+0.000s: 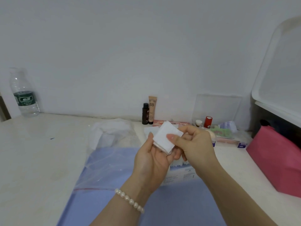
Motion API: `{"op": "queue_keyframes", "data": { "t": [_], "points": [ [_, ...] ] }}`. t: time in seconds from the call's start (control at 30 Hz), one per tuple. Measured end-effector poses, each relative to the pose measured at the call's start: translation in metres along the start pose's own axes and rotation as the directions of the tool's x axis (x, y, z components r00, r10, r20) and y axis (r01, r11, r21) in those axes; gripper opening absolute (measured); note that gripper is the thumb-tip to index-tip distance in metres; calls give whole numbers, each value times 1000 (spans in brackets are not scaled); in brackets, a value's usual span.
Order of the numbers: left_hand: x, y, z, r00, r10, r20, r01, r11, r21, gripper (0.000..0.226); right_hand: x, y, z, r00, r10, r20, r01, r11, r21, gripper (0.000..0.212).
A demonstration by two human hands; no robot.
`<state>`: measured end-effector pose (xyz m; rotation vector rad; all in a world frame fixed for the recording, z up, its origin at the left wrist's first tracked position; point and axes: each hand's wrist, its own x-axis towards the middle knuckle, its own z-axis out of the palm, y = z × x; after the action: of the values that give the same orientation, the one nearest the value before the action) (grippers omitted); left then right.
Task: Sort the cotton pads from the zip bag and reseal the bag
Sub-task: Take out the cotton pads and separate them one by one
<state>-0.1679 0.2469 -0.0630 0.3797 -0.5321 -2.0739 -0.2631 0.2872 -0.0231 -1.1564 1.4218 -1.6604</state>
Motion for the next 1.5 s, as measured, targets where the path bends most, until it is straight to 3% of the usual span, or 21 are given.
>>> {"op": "queue_keyframes", "data": {
  "t": [0.2,0.43,0.6,0.73,0.83,1.0,1.13,1.2,1.3,1.4,1.5],
  "points": [
    [4,-1,-2,999,9,54,-10,1000,22,71,0,3,1,999,-45,2,45,993,-111,9],
    [-1,1,-2,982,60,180,-101,968,228,30,2,5,-1,997,-64,33,68,986,-150,9],
    [-2,-1,-1,980,75,186,-125,954,273,26,2,7,-3,999,-41,25,45,980,-192,12],
    [-2,2,-1,990,36,137,-69,968,239,30,10,9,-11,988,-117,-98,70,919,-389,17],
    [-4,7,0,989,10,147,-49,962,268,30,13,2,-19,983,-127,-135,77,942,-325,15],
    [-6,8,2,985,-32,169,-35,923,383,28,8,-6,-18,996,-21,82,41,967,-250,14],
    [-6,9,4,981,133,143,-186,853,487,14,9,-9,-20,995,-100,-9,97,979,-177,12],
    [-4,14,2,941,318,115,-322,739,591,10,13,-13,-28,983,-150,-108,132,979,-158,15],
    [2,19,-10,836,508,205,-434,385,815,19,20,-7,-41,984,-146,-101,92,908,-409,19],
    [4,15,-19,808,457,371,-440,52,896,16,24,8,-41,997,-70,-33,33,765,-644,21],
    [7,6,-25,816,302,493,-432,-247,867,14,23,16,-36,994,-103,24,85,645,-760,23]
  ]
}}
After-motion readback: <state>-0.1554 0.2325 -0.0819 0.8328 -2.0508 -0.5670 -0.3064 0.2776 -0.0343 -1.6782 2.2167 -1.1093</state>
